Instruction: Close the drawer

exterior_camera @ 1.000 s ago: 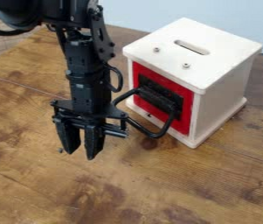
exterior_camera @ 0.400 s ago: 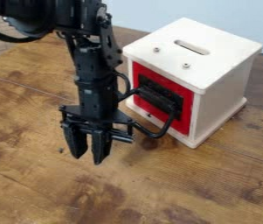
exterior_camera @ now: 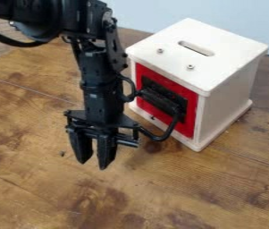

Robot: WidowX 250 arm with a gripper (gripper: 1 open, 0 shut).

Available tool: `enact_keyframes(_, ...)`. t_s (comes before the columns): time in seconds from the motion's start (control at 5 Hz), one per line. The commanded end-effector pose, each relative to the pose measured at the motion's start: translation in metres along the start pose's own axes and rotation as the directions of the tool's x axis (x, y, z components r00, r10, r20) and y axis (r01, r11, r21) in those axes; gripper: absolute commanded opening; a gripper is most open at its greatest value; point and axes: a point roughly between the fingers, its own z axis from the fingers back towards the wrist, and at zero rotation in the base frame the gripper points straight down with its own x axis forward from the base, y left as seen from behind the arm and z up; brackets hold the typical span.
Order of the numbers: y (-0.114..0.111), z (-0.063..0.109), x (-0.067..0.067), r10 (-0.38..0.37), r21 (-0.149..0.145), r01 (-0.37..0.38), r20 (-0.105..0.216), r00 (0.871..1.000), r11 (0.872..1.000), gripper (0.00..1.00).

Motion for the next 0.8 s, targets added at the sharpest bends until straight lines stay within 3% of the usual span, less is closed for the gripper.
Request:
enact_keyframes(0.0,-0.009,0.016,0.010,-0.027,-0.006,0.028,0.062,0.998,1.000,1.00)
enact_keyframes(0.6,-0.012,0.017,0.024,-0.055,-0.007,0.056,0.078,0.995,0.998,1.00)
